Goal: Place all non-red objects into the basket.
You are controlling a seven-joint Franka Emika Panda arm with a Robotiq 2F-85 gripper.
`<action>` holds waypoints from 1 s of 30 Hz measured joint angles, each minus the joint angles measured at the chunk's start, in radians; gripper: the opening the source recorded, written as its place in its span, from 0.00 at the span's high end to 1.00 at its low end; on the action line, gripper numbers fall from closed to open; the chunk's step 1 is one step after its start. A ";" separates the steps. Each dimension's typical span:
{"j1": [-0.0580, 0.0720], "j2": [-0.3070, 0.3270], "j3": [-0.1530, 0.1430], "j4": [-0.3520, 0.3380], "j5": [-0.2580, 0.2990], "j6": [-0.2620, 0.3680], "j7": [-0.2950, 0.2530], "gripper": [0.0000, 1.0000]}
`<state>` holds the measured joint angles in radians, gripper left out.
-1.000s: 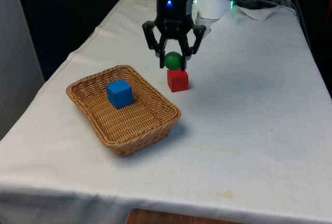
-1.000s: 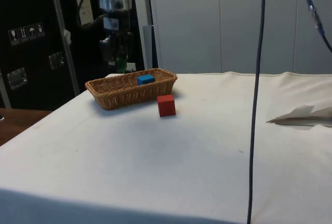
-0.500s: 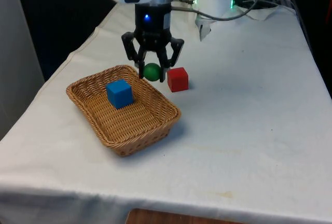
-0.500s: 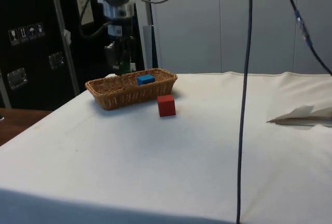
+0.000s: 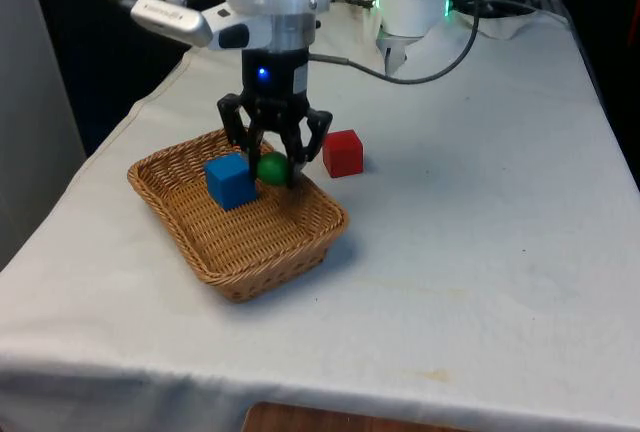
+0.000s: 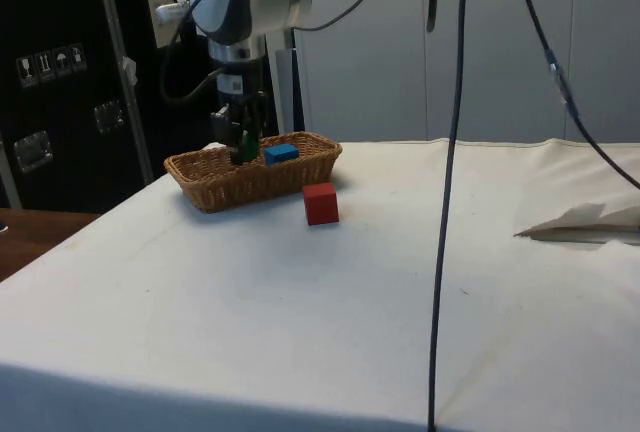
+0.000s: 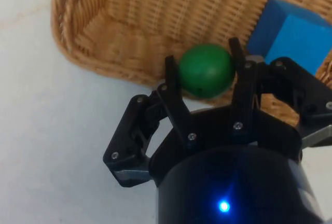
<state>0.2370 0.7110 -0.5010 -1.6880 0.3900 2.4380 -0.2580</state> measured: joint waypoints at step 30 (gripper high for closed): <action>-0.019 0.153 -0.033 0.154 0.075 -0.008 0.003 0.00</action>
<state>0.2180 0.8640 -0.5340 -1.5340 0.4650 2.4300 -0.2550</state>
